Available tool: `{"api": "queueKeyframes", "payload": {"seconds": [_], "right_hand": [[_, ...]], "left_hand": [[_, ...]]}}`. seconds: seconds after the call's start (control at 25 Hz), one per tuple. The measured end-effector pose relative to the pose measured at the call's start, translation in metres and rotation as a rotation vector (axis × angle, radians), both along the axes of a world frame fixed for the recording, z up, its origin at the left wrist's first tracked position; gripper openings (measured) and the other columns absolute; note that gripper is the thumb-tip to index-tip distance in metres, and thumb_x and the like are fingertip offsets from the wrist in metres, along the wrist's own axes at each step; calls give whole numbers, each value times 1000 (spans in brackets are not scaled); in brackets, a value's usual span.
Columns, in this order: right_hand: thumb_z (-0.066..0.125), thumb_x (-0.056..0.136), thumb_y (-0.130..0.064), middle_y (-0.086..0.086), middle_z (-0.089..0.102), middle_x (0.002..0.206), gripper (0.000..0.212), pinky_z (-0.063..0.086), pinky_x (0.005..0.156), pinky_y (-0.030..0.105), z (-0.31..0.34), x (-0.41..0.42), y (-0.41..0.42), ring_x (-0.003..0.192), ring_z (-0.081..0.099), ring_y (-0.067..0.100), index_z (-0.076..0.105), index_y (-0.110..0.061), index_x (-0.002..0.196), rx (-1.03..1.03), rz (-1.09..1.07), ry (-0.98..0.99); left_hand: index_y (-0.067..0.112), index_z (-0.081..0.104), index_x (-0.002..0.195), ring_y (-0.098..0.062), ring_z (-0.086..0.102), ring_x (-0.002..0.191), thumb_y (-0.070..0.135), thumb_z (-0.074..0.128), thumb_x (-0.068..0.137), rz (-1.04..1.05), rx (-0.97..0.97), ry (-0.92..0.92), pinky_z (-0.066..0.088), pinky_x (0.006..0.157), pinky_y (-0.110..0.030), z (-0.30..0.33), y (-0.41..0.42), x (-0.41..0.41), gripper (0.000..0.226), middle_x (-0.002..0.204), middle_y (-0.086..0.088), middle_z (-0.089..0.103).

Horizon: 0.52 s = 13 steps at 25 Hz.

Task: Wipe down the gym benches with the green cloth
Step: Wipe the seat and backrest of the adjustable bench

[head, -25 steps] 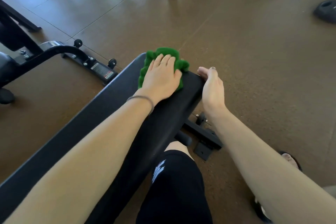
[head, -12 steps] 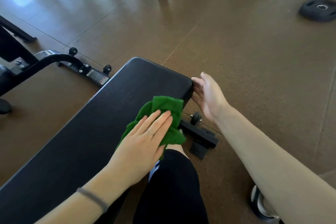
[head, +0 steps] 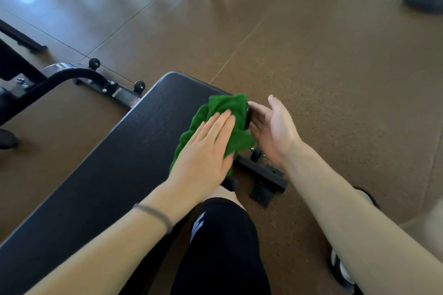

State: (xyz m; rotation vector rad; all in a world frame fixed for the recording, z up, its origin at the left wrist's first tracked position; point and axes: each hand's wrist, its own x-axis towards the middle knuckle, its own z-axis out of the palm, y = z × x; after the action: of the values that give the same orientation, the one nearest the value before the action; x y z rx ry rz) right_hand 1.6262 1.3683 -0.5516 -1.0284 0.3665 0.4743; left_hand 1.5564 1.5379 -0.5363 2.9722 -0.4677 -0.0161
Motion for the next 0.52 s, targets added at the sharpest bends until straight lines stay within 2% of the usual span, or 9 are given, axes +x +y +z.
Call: {"api": "queueKeyframes", "payload": {"seconds": [0.08,0.2,0.28,0.32,0.36,0.4,0.44,0.52], "right_hand": [[24,111,-49,8,56,148,63,36,119,36,0,2,4,138,50,20,45,-7,152,-32,-18,-1],[25,109,-54,7,58,147,63,33,122,43,3,13,1,138,51,19,50,-12,149,-108,-21,-15],[28,107,-58,1,58,147,61,32,122,44,5,23,-5,133,53,15,53,-21,147,-192,-72,-16],[29,106,-59,-2,55,149,60,31,122,43,4,26,-6,133,51,14,51,-24,149,-253,-104,-9],[31,104,-61,-4,53,149,60,30,121,44,3,28,-6,134,49,15,47,-28,152,-300,-127,1],[33,102,-64,-6,54,145,61,30,121,45,0,29,-3,133,49,16,46,-32,152,-340,-136,12],[34,99,-68,-8,55,140,63,31,120,45,-1,27,2,132,50,16,45,-35,151,-361,-124,17],[34,91,-75,-6,54,147,72,32,120,48,-7,21,18,136,49,17,41,-38,153,-322,-88,-4]], "left_hand": [[10,28,161,-25,23,156,33,59,97,-76,89,-26,22,126,-43,4,13,-22,75,168,-7,26],[7,29,159,-31,27,154,30,61,93,-22,187,-49,22,126,-46,1,-16,19,76,165,-10,30],[8,43,148,-31,40,144,28,58,96,8,189,30,29,122,-45,5,-53,69,58,153,-11,46],[11,52,135,-29,51,130,30,55,97,10,178,82,38,112,-42,9,-66,93,42,140,-10,55],[15,55,117,-26,58,109,32,51,99,28,175,137,45,93,-39,15,-72,113,26,125,-8,62],[18,52,102,-22,58,90,36,49,100,49,173,192,43,73,-37,19,-73,127,18,112,-6,64],[20,48,93,-19,54,78,40,46,101,72,165,231,37,61,-35,22,-69,136,22,103,-3,63],[21,47,89,-21,54,79,46,42,101,117,105,224,31,58,-34,22,-54,140,29,95,1,59]]}}
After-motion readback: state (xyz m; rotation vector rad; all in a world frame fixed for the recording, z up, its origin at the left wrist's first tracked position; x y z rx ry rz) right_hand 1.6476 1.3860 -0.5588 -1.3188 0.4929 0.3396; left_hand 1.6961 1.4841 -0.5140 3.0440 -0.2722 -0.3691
